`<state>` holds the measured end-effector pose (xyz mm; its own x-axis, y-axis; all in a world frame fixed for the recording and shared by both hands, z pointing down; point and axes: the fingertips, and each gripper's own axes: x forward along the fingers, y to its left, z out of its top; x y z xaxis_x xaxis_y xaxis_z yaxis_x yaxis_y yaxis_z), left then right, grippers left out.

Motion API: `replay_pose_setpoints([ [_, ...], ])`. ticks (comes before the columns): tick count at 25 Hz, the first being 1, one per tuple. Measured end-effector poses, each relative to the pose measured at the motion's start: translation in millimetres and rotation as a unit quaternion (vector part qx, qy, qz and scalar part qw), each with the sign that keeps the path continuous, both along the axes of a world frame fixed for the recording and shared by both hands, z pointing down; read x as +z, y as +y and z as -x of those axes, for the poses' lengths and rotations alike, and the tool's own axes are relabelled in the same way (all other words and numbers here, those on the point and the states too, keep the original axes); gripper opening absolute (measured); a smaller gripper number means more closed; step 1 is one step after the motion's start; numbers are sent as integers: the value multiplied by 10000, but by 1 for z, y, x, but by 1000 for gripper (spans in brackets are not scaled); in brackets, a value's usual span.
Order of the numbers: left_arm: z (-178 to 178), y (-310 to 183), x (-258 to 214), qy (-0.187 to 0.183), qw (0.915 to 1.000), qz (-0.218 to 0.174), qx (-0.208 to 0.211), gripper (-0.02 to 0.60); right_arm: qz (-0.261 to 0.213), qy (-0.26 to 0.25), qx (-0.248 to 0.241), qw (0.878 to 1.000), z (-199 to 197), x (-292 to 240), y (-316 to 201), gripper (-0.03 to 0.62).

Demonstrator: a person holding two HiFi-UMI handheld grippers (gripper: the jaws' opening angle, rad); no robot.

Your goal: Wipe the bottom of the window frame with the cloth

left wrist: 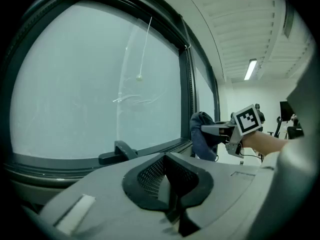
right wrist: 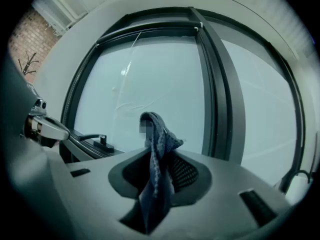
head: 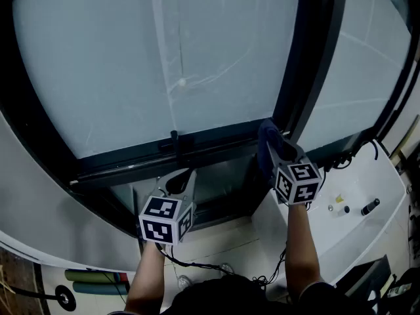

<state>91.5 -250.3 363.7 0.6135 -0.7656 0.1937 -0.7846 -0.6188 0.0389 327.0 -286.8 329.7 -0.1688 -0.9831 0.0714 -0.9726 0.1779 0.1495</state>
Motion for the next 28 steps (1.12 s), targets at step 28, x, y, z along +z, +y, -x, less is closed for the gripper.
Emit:
replay_pose_setpoints([
  [28,-52,-28,44,-249,9978,540,276,8,642,1322,1501,9777,-83,67,-154,104],
])
